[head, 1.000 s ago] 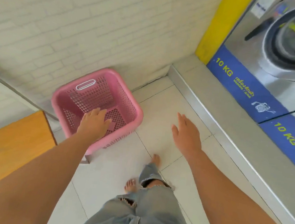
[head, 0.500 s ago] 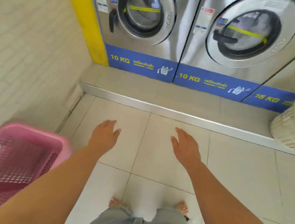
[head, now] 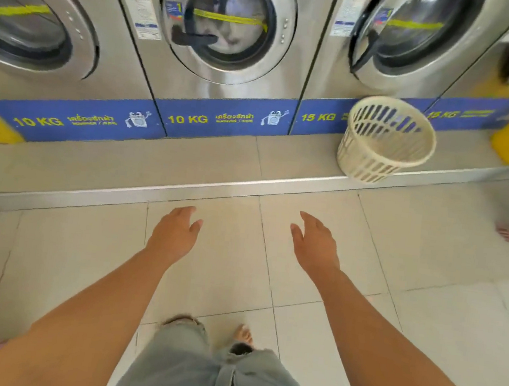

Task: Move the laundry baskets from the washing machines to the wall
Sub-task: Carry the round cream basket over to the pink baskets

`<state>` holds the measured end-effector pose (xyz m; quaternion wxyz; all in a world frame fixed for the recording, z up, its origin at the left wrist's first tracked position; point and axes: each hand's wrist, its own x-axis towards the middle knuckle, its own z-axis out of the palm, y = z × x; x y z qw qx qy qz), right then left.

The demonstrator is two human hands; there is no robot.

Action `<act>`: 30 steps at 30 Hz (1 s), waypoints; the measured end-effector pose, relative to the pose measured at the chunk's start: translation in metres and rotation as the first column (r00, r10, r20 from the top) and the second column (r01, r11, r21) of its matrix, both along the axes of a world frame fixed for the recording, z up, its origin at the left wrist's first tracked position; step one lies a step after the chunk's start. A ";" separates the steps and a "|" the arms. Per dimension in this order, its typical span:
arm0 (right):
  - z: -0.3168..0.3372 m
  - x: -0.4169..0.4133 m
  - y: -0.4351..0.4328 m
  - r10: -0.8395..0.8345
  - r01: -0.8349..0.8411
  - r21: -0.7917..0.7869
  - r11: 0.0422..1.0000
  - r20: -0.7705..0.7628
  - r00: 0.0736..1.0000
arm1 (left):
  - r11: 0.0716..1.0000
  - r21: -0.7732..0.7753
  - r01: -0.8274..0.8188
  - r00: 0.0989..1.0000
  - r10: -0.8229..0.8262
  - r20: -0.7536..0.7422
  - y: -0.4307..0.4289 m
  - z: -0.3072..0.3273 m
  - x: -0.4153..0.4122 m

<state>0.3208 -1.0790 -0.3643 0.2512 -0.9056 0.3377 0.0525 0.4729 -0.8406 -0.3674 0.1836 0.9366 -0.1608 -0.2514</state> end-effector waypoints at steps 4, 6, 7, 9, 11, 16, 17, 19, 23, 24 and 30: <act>-0.005 -0.021 -0.060 -0.142 0.141 0.029 0.990 0.014 0.990 | 0.994 -0.007 0.107 0.994 -0.107 0.000 -0.080 0.002 0.007; -0.009 -0.027 -0.087 -0.207 0.206 0.045 0.977 0.015 0.978 | 0.988 -0.011 0.152 0.988 -0.152 0.009 -0.120 0.001 0.015; -0.012 -0.028 -0.100 -0.233 0.232 0.052 0.971 0.014 0.972 | 0.985 -0.015 0.171 0.985 -0.171 0.016 -0.139 0.000 0.021; -0.017 -0.027 -0.129 -0.280 0.279 0.061 0.958 0.010 0.960 | 0.977 -0.012 0.213 0.977 -0.213 0.028 -0.178 -0.005 0.034; -0.022 -0.021 -0.160 -0.324 0.323 0.065 0.944 0.005 0.946 | 0.970 -0.006 0.244 0.969 -0.244 0.036 -0.218 -0.010 0.049; -0.028 0.008 -0.245 -0.372 0.372 0.081 0.925 -0.022 0.928 | 0.954 0.014 0.299 0.954 -0.299 0.013 -0.316 -0.021 0.089; -0.028 0.016 -0.264 -0.378 0.379 0.085 0.921 -0.032 0.925 | 0.952 0.022 0.306 0.952 -0.306 0.002 -0.335 -0.021 0.098; -0.029 0.031 -0.301 -0.387 0.390 0.089 0.917 -0.052 0.921 | 0.950 0.034 0.309 0.951 -0.309 -0.011 -0.373 -0.021 0.115; -0.031 0.066 -0.371 -0.433 0.436 0.092 0.895 -0.051 0.900 | 0.950 0.033 0.311 0.950 -0.310 -0.024 -0.442 -0.018 0.148; -0.031 0.073 -0.384 -0.433 0.436 0.092 0.895 -0.051 0.900 | 0.949 0.034 0.313 0.950 -0.312 -0.029 -0.457 -0.017 0.153; -0.040 0.104 -0.472 -0.409 0.410 0.115 0.905 -0.041 0.912 | 0.959 0.051 0.279 0.960 -0.277 -0.039 -0.540 -0.025 0.180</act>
